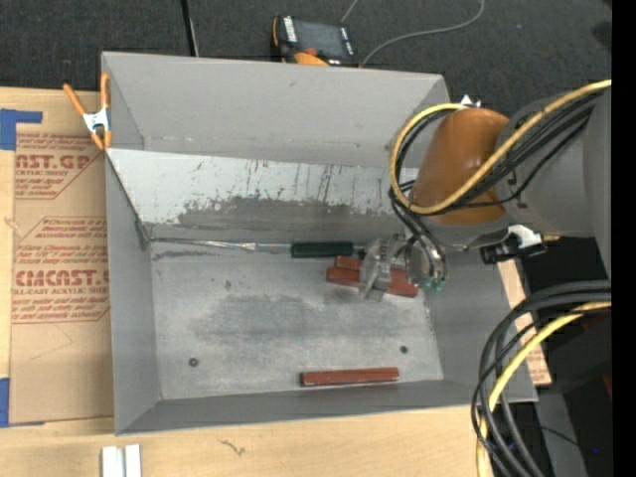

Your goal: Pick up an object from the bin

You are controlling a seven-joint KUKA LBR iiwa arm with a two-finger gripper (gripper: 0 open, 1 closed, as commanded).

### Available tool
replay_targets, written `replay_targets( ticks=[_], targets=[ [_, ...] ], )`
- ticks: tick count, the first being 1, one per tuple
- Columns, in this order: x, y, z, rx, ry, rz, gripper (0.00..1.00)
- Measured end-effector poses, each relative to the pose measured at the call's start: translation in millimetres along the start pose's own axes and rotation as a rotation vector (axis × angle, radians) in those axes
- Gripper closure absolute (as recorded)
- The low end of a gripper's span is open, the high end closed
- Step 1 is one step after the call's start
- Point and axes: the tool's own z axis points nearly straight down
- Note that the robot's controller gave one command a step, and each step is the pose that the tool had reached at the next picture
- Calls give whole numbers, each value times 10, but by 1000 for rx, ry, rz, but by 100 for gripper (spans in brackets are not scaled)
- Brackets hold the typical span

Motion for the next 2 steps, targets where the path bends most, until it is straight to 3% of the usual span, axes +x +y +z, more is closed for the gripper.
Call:
replay_targets(
  ticks=[1, 2],
  targets=[
    [303, 7, -133, 1, 5, -31, 100],
    [293, 7, -126, 1, 4, -31, 0]
  ],
)
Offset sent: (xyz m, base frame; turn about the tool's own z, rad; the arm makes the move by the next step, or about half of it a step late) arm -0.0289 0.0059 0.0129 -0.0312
